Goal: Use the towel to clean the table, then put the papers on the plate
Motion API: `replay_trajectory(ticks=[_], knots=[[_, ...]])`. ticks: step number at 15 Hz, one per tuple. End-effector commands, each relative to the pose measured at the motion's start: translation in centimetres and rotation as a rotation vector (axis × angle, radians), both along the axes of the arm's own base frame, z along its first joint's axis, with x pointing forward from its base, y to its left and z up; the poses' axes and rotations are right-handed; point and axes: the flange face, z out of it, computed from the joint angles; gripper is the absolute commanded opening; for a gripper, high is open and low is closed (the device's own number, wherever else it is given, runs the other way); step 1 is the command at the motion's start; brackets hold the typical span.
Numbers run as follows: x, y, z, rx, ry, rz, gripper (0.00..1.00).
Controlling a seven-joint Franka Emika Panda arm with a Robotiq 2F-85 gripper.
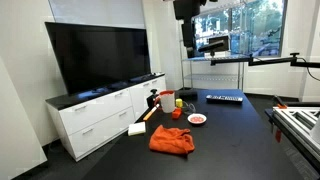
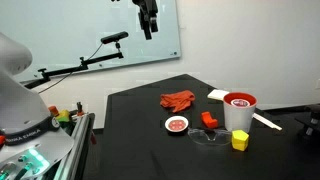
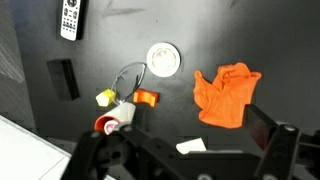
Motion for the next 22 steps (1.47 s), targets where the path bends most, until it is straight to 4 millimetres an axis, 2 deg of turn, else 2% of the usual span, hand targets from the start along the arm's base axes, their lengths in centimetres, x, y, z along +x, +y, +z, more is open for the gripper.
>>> replay_trajectory(ticks=[1, 2, 3, 7, 10, 15, 18, 22], knots=[[0.4, 0.1, 1.8, 0.002, -0.036, 0.001, 1.00], [0.4, 0.2, 3.3, 0.001, -0.062, 0.000, 1.00], [0.1, 0.2, 4.0, 0.000, -0.070, -0.002, 1.00], [0.3, 0.3, 3.5, 0.000, -0.062, -0.008, 1.00], [2.7, 1.1, 0.6, 0.002, -0.083, -0.032, 1.00], [7.0, 1.7, -7.1, 0.043, -0.095, -0.098, 1.00], [7.8, 1.7, -10.3, 0.065, -0.072, -0.128, 1.00], [7.7, 2.1, -11.8, 0.062, -0.053, -0.157, 1.00]])
